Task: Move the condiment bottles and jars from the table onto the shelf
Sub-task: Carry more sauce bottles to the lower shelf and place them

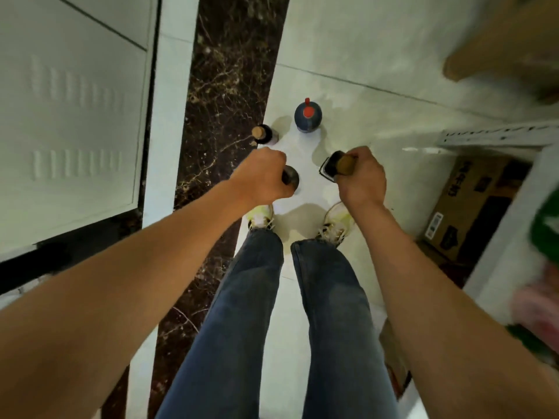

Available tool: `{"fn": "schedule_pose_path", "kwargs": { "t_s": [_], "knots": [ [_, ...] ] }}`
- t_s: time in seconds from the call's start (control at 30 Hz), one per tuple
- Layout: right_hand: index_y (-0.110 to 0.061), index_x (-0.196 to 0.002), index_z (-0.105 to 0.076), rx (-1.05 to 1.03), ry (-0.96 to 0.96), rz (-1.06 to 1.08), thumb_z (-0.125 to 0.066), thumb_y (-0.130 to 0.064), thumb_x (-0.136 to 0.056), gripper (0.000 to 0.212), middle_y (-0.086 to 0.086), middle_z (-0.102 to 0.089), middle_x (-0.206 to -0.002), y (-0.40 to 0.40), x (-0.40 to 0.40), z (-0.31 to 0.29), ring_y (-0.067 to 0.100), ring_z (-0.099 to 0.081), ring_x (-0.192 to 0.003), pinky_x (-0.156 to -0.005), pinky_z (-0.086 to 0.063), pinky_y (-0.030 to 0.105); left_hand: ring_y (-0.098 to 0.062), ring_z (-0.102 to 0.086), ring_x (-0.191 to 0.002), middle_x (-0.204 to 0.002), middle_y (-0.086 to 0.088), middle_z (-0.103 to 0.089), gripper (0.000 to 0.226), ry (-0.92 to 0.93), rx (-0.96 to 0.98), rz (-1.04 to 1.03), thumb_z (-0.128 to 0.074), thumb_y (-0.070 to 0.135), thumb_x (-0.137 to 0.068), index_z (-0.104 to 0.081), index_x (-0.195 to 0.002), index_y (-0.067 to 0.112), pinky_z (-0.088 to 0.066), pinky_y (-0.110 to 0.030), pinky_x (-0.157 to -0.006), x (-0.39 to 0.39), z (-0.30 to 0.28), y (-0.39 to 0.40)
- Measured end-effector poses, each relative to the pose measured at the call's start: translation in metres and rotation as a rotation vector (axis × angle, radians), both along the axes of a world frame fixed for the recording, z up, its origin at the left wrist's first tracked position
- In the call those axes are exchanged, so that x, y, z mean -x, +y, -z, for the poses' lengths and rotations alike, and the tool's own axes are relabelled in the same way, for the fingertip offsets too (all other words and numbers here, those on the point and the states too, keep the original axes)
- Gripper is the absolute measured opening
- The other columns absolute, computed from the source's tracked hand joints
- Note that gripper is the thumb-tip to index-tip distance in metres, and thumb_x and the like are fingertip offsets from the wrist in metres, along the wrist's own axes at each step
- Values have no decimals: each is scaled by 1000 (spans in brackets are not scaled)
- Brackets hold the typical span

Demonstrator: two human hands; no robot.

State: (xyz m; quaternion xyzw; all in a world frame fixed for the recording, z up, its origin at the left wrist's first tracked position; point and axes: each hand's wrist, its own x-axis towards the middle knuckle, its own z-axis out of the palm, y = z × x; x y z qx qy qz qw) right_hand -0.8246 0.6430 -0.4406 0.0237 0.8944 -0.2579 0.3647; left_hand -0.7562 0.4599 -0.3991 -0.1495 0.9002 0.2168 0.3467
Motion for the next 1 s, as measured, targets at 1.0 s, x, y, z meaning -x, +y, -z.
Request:
{"fn": "schedule_pose_path", "kwargs": {
  "t_s": [1.0],
  "knots": [
    [-12, -107, -56, 763, 597, 187, -77, 8, -76, 43, 7, -72, -96, 96, 55, -667, 0, -67, -72, -70, -51, 20, -16, -65, -42, -53, -7, -66, 29, 822, -193, -59, -78, 34, -70, -66, -67, 7, -57, -32, -46, 92, -659, 71]
  ]
}}
